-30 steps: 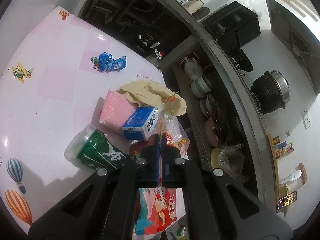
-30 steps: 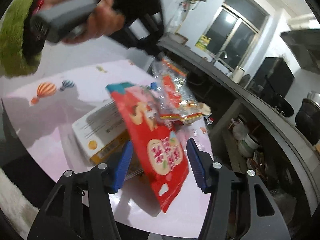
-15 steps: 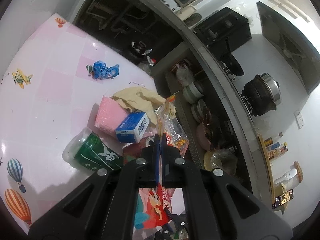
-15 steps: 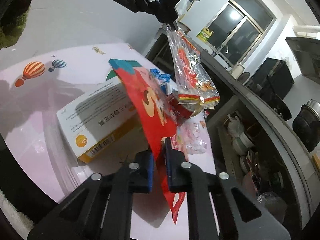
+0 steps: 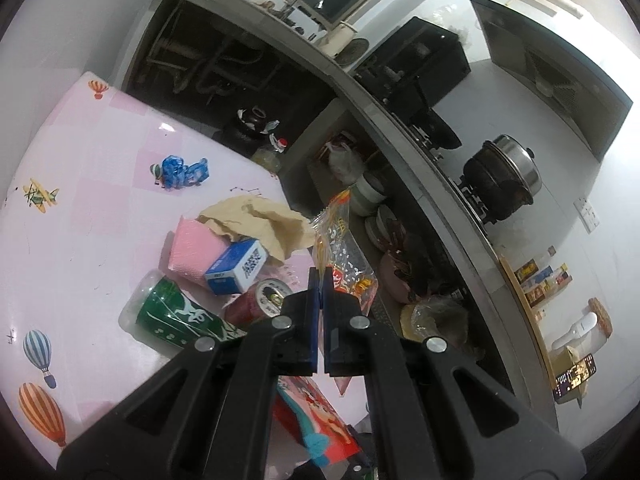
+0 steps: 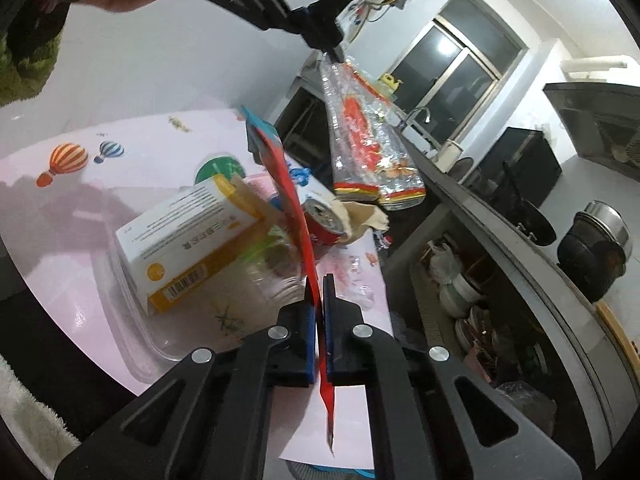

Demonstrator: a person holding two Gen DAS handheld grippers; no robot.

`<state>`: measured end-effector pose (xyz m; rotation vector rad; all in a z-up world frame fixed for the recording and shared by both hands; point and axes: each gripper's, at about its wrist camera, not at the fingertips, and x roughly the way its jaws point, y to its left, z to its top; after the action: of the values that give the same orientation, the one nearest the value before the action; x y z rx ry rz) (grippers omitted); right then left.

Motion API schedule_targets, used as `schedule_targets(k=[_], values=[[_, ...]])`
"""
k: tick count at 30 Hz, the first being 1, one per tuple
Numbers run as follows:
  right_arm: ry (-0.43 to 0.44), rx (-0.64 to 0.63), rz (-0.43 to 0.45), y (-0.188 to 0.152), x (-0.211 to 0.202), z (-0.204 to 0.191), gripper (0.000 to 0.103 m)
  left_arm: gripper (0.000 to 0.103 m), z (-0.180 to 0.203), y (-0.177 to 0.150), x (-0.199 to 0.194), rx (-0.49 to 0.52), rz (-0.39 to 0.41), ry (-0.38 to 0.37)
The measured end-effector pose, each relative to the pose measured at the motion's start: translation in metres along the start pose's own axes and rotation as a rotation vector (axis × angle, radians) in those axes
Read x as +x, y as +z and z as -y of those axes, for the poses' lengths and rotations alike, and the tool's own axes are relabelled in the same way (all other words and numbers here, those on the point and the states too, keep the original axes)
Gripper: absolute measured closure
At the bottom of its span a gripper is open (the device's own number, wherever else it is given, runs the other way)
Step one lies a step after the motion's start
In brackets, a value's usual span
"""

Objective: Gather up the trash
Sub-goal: 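Carry the held wrappers to the blue wastebasket and open the right gripper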

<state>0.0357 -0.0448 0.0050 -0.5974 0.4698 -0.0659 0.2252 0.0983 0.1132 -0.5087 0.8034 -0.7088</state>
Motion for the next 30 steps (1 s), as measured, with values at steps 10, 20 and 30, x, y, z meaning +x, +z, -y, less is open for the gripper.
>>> schedule_targets(k=[10,20,30], values=[[-0.055,0.075,0.046,-0.003,-0.028,0.028,0.101,0.103,0.041,-0.007,-0.006,0.065,0.023,-0.017],[-0.094,0.16,0.046,-0.022,-0.058,0.067,0.101,0.103,0.1,-0.016,0.013,0.148,0.015,-0.08],[-0.266,0.32,-0.048,-0.073,-0.069,0.15,0.101,0.103,0.175,-0.035,0.113,0.242,-0.106,-0.126]])
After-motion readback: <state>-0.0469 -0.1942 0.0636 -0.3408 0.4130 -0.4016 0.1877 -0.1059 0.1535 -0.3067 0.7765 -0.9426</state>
